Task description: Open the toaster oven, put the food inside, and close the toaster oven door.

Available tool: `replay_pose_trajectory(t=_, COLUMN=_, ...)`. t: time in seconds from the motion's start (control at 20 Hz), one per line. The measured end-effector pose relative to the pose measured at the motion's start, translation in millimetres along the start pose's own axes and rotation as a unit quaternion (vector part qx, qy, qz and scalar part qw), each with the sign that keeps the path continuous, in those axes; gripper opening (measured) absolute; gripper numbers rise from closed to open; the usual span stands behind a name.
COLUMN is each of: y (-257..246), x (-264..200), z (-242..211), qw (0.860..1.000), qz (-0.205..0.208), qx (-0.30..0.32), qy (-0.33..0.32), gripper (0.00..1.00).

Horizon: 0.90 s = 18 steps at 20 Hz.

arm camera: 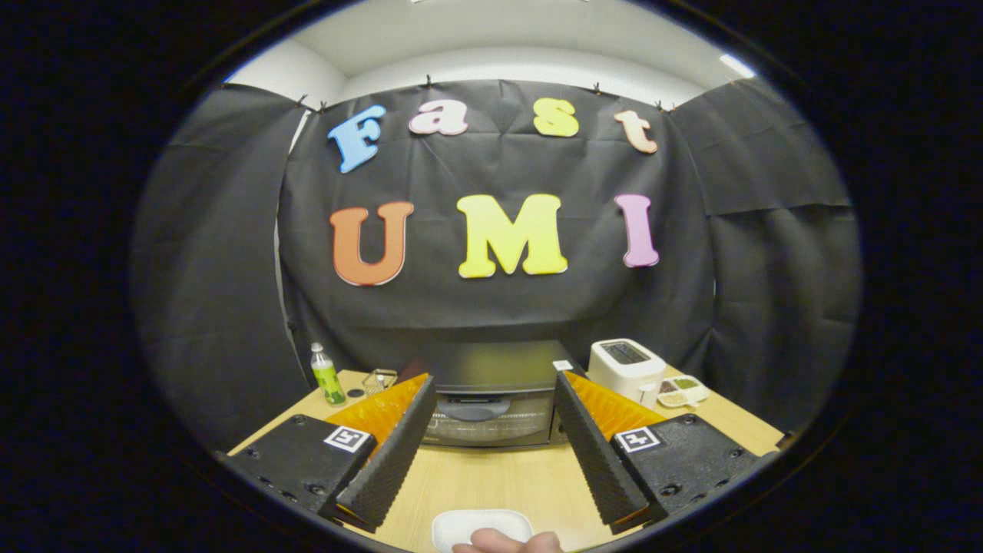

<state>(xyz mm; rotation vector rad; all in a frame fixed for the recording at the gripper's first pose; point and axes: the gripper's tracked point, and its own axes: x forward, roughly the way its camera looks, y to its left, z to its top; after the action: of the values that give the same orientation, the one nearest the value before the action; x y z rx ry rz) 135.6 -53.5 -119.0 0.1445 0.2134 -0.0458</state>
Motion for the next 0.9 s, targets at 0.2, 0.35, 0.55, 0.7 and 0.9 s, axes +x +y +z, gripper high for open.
replay_pose_trajectory(t=0.2, y=4, x=-55, z=54, qw=0.999, qz=0.004, qx=-0.008, qy=-0.041, gripper=1.00)
replay_pose_trajectory(t=0.35, y=6, x=-92, z=77, qw=0.998, qz=-0.001, qx=-0.019, qy=-0.062, gripper=1.00)
replay_pose_trajectory(t=0.55, y=16, x=-130, z=85, qw=0.998, qz=0.014, qx=-0.010, qy=-0.062, gripper=1.00)
replay_pose_trajectory(t=0.7, y=19, x=-157, z=91, qw=0.996, qz=0.007, qx=-0.019, qy=-0.082, gripper=1.00)
replay_pose_trajectory(t=0.9, y=18, x=-185, z=73, qw=0.998, qz=-0.016, qx=-0.007, qy=-0.065, gripper=1.00)
